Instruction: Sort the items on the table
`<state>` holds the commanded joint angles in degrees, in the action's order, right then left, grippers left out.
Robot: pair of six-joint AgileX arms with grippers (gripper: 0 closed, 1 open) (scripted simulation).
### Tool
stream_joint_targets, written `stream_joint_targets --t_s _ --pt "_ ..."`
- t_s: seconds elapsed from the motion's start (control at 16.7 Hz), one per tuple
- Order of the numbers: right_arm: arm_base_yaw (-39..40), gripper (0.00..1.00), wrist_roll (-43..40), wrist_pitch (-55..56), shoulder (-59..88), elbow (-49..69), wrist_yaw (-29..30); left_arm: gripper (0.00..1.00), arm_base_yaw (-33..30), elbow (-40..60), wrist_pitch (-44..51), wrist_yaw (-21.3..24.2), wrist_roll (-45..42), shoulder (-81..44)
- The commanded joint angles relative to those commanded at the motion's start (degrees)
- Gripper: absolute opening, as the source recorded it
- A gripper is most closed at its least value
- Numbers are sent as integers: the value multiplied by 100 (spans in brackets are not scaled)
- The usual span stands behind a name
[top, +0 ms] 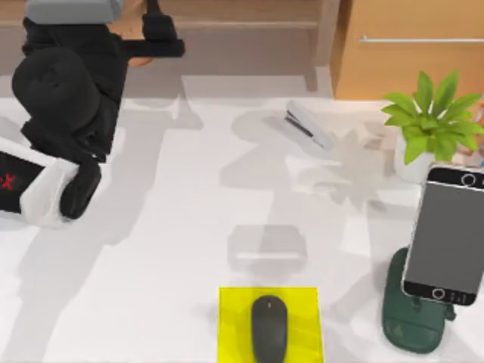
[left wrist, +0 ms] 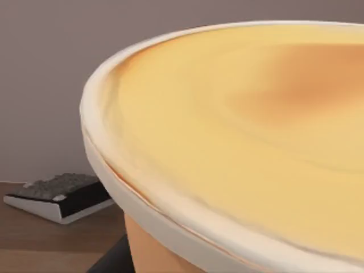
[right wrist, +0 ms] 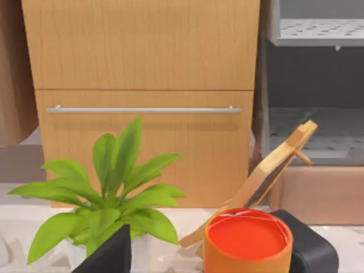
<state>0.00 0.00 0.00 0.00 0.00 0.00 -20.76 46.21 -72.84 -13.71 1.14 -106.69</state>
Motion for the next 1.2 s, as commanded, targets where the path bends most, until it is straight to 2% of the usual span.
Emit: stream_joint_targets --t_s 0.78,1.02,1.2 --pt "0 100 0 0 0 0 0 0 1743 2692 3742 1303 -165 -220" --pt "0 100 0 0 0 0 0 0 2010 3178 4481 1558 -168 -413" --pt "0 100 0 0 0 0 0 0 2043 3270 4644 1618 -164 -473"
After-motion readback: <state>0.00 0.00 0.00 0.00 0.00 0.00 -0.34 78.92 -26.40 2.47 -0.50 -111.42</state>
